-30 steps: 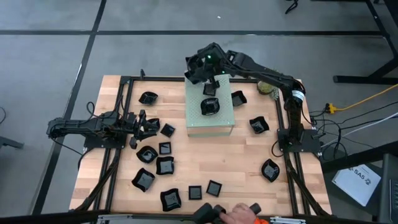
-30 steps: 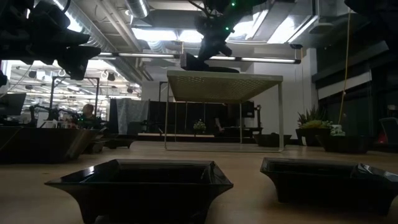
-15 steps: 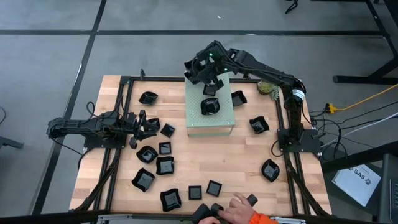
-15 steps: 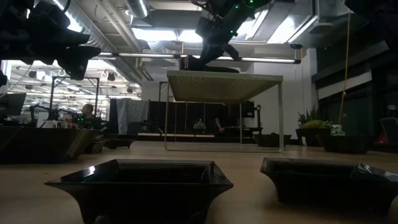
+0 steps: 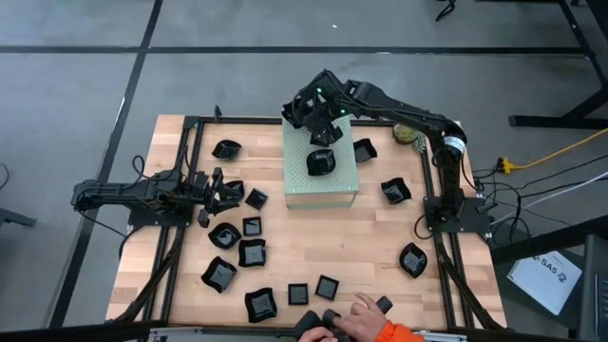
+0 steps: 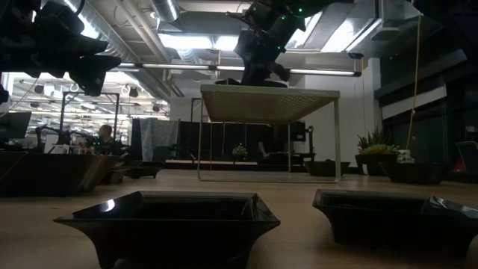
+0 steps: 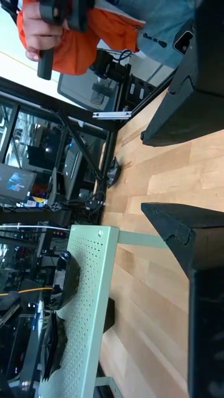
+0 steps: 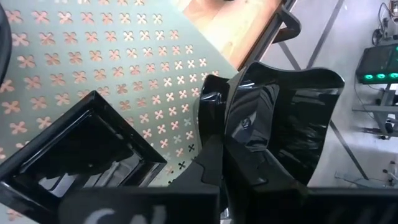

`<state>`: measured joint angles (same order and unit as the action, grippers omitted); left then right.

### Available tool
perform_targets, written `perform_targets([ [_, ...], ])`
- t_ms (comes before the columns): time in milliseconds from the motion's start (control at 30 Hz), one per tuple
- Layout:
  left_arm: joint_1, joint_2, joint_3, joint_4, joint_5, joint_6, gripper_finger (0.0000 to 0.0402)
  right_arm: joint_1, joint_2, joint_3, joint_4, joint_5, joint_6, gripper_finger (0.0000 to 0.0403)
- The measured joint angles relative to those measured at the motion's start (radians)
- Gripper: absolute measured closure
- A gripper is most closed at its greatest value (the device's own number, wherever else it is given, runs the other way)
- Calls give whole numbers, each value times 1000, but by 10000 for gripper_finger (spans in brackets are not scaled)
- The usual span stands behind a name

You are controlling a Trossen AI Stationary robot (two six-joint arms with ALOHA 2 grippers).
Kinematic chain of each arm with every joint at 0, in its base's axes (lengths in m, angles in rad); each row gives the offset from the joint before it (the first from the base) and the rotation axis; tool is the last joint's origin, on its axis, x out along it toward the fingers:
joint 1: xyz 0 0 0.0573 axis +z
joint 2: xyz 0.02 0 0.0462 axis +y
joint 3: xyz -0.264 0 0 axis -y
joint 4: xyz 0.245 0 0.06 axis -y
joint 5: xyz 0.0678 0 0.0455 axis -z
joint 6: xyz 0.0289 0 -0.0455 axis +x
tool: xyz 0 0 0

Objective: Pick & Place Mini shaped plates
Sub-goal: Stack the black distorted square plate on top of the black distorted square plate on the shelf, then stack the black leaf shaped plate on top of the black leaf shape plates on the shelf

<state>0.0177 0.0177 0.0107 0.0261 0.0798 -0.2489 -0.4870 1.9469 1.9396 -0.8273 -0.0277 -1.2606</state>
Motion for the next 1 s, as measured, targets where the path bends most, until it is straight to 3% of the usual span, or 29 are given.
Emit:
perform_targets([
  [500, 0, 0, 0, 0, 0, 0, 249, -14, 0, 0, 7, 1, 54, 323],
  [767, 0, 0, 0, 0, 0, 0, 249, -2, -31, 5, 2, 37, 128, 316],
  [1000, 0, 0, 0, 0, 0, 0, 249, 67, -68, 7, -26, 35, 286, 315],
])
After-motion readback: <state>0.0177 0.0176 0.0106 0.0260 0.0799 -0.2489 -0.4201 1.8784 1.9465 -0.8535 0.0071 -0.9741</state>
